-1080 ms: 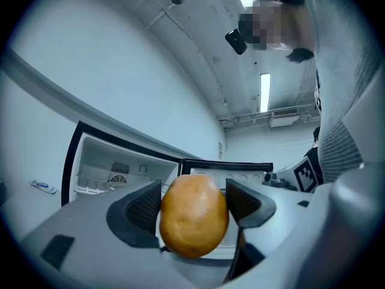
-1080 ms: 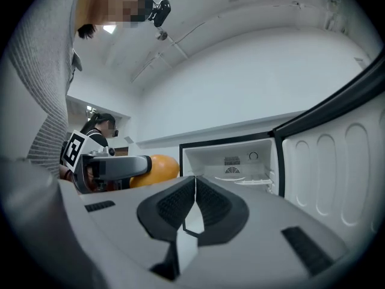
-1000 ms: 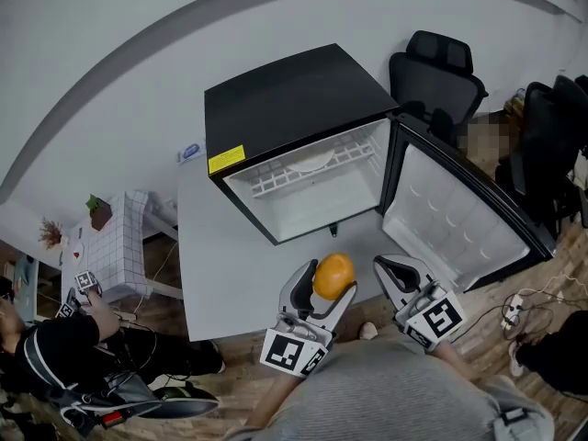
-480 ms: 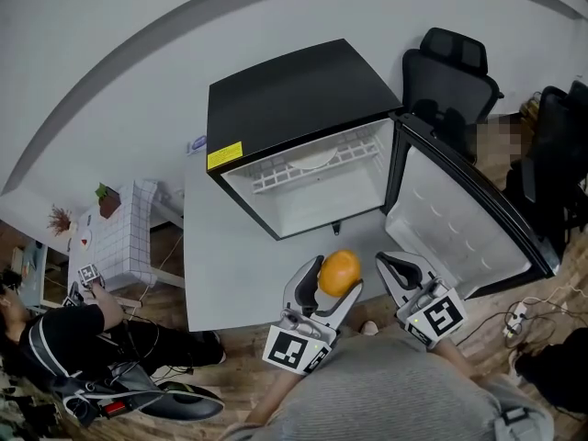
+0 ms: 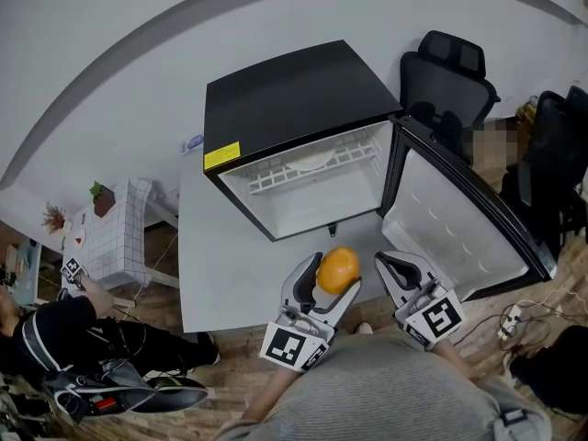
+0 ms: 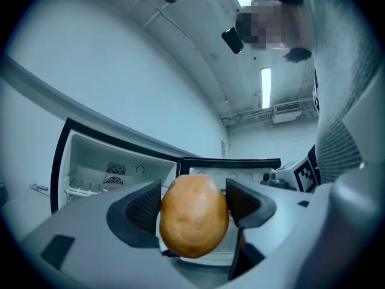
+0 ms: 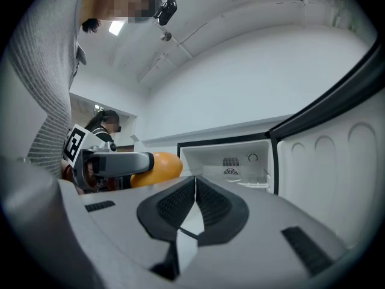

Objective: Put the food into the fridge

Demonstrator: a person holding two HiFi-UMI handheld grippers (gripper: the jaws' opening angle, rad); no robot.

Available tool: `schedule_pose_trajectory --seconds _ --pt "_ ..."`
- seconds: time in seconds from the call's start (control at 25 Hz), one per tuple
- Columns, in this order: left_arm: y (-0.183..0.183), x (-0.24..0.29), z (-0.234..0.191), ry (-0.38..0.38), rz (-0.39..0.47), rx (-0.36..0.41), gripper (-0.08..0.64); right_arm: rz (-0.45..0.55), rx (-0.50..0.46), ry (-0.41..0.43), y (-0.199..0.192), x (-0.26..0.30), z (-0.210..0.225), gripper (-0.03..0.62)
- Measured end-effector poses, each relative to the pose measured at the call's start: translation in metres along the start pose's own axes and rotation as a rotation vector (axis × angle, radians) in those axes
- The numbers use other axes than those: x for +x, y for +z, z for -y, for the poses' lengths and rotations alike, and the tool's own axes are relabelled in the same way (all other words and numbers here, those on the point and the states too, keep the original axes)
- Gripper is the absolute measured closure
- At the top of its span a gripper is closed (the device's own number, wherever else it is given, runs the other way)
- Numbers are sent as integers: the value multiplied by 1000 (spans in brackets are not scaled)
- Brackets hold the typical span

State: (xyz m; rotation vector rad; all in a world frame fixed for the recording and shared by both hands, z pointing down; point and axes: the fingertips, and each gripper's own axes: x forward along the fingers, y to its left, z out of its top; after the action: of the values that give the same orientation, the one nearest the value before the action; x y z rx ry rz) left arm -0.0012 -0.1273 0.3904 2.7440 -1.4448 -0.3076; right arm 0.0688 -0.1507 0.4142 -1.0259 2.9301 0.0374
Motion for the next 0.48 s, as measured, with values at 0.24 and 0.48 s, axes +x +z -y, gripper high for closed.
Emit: schedule_pose_trajectory --seconds 0.24,0.48 --pt "-4 2 -4 0 -15 4 215 -7 3 2 -2 3 2 580" --pt "-13 5 -16 13 -51 24 215 0 7 7 -3 6 3 580"
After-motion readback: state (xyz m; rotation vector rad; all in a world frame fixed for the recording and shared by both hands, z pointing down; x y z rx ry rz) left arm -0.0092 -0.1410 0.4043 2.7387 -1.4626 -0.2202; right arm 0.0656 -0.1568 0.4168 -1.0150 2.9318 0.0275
